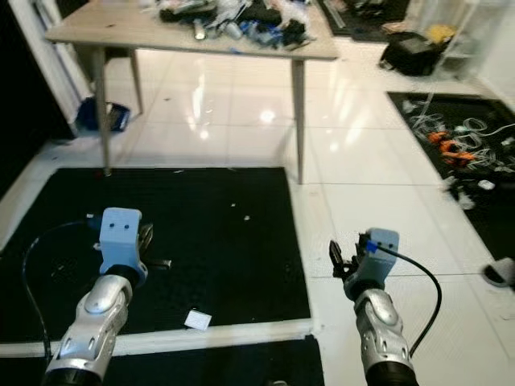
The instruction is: Picking trash to rubbish bin
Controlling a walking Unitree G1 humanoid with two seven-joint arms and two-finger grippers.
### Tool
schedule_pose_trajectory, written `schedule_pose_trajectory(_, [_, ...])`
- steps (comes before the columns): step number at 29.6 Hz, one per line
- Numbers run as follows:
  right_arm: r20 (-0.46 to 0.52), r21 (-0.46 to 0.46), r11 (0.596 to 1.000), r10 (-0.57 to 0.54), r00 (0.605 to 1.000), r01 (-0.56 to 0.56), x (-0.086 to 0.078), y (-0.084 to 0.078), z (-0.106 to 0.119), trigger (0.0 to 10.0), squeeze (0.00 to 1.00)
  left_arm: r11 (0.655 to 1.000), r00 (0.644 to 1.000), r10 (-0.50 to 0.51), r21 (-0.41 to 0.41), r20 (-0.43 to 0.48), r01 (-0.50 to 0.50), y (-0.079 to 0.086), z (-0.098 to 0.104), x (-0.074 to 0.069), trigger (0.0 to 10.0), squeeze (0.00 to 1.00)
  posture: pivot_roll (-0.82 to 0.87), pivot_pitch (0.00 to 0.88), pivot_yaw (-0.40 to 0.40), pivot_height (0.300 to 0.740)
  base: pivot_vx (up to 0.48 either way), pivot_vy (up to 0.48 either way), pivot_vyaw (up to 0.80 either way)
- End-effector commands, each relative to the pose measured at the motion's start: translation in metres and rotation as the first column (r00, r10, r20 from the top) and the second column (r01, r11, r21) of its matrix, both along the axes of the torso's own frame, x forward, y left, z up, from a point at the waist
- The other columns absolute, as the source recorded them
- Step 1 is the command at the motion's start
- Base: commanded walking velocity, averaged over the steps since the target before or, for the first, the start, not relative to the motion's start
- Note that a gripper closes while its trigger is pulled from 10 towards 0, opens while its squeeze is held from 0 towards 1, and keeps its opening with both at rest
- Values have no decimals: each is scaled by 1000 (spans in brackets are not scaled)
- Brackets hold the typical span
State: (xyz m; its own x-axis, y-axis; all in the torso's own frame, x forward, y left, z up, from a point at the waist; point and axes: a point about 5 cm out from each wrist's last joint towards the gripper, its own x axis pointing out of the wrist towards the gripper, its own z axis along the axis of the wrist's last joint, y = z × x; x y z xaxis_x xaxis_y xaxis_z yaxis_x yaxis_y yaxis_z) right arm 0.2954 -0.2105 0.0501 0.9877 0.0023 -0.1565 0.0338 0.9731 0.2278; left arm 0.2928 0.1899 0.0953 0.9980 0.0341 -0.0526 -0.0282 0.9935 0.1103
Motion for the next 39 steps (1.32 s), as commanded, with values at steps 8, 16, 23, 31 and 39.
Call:
schedule_pose_trajectory(8, [-14,-47,999,-6,1000,6,-3,1,-5,10000,0,1000,1000,-9,9,-3,9,-2,-6,-4,10000,0,33,100,-19,740,0,0,0])
schedule_pose_trajectory(16, [-16,-27,1000,11,1000,-12,-2,3,-4,10000,0,1000,1000,-7,6,-4,7,-4,-5,-2,10000,0,31,99,-20,740,0,0,0])
schedule_pose_trajectory(23, [-13,-36,999,13,1000,-14,-2,2,-4,10000,0,1000,1000,-21,8,2,21,-6,-6,-3,10000,0,28,100,-23,740,0,0,0])
schedule_pose_trajectory(31, [0,-21,1000,19,1000,-19,-1,3,-1,10000,0,1000,999,-26,2,25,25,-6,-2,-3,10000,0,29,106,-25,740,230,0,0])
schedule_pose_trajectory(39, [22,-46,999,30,999,-29,2,4,3,10000,0,1000,999,-21,-1,34,21,-5,0,-2,10000,0,28,118,-24,740,274,0,0])
